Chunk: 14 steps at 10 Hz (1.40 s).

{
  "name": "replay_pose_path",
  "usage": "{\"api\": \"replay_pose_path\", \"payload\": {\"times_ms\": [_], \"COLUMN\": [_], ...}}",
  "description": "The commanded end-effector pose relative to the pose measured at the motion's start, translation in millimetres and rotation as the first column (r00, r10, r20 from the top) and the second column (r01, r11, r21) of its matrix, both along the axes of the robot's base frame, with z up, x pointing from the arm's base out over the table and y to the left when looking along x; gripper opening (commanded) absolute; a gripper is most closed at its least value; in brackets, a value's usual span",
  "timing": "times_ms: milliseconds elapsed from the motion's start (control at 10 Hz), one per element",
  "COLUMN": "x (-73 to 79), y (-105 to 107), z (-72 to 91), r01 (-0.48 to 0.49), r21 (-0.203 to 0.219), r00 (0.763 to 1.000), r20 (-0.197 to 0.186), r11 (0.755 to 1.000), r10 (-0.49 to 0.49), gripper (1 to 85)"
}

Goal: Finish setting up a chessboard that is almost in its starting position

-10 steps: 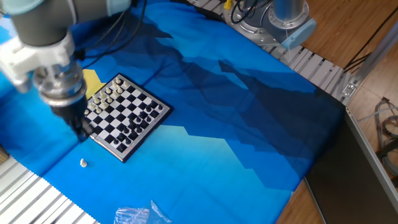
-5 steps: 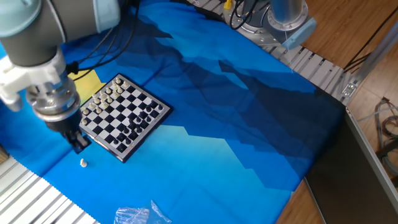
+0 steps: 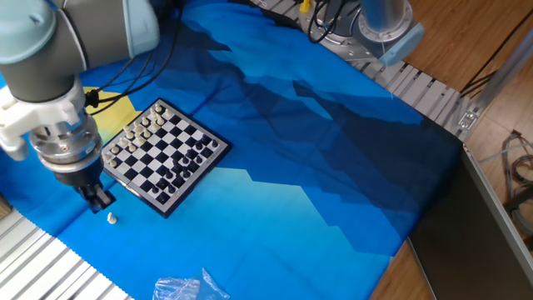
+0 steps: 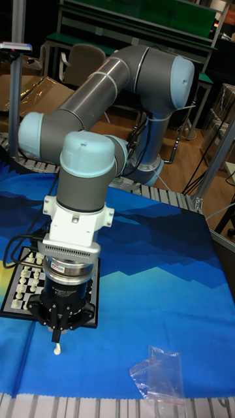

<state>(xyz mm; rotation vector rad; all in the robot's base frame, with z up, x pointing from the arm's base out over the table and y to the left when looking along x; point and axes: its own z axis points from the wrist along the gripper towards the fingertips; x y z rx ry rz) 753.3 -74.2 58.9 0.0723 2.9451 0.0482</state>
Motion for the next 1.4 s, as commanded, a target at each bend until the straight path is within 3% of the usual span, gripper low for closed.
{"api": "replay_pose_path", "payload": {"times_ms": [0,100,200,300,400,500,600,700,800,900,1000,1100,1300], "x": [-1.0,-14.0,-22.6,-22.1,-8.3,1.4,-5.6,-13.5,-10.6,-14.4,-15.6,-2.4,-0.9], "y": [3,6,6,28,29,22,17,25,41,39,47,44,37], "z": [4.2,6.8,8.4,10.5,12.8,12.7,11.3,10.8,13.8,12.4,13.0,14.7,14.2], "r01": [0.059,0.116,0.116,0.161,0.111,0.125,0.141,0.146,0.146,0.055,-0.006,-0.039,-0.048], "r21": [-0.012,-0.023,-0.029,0.066,0.079,0.066,0.051,0.081,0.145,0.128,0.162,0.157,0.125], "r00": [0.998,0.991,0.989,0.983,0.993,0.992,0.990,0.988,0.989,0.997,0.998,0.999,0.999], "r20": [-0.023,-0.072,-0.093,-0.094,-0.036,0.001,-0.029,-0.063,-0.058,-0.061,-0.062,-0.008,-0.003], "r11": [0.998,0.993,0.993,0.985,0.991,0.990,0.989,0.986,0.979,0.990,0.987,0.987,0.991], "r10": [-0.059,-0.117,-0.118,-0.155,-0.109,-0.125,-0.140,-0.141,-0.139,-0.048,0.016,0.041,0.049], "gripper": [1.0,1.0,1.0,1.0,1.0,1.0,1.0,1.0,1.0,1.0,1.0,1.0,4.3]}}
